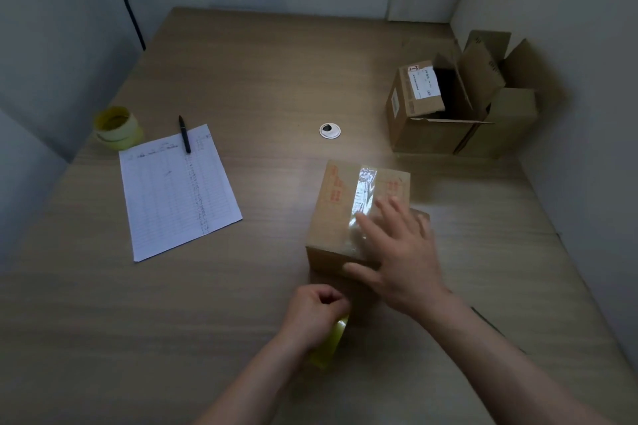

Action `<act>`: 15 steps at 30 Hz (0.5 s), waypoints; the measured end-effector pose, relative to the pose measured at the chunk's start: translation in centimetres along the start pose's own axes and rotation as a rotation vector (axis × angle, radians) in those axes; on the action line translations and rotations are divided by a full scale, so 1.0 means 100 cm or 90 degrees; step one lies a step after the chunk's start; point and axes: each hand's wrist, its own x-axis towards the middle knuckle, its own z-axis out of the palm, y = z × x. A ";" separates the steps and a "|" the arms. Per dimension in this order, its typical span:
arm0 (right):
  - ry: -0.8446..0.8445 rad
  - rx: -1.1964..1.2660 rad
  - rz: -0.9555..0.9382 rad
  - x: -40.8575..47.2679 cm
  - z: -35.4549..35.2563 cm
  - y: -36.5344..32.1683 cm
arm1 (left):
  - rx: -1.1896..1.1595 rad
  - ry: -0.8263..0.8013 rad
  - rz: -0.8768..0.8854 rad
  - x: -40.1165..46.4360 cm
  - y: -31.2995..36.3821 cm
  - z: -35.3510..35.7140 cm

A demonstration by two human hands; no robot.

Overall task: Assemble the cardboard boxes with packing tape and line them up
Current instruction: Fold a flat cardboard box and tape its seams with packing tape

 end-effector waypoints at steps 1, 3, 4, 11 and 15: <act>-0.035 -0.010 0.005 0.008 0.008 -0.003 | -0.003 0.000 0.002 -0.003 0.001 -0.003; -0.053 -0.020 0.019 0.011 0.021 0.000 | -0.021 -0.004 0.003 -0.006 0.002 -0.010; -0.047 -0.022 0.019 0.009 0.024 0.001 | -0.030 -0.005 0.002 -0.007 0.002 -0.014; -0.111 0.022 0.041 0.004 0.002 -0.008 | -0.066 0.032 0.063 -0.025 0.019 -0.033; 0.132 0.390 0.137 -0.037 -0.042 -0.030 | -0.009 0.069 0.231 -0.036 0.047 -0.042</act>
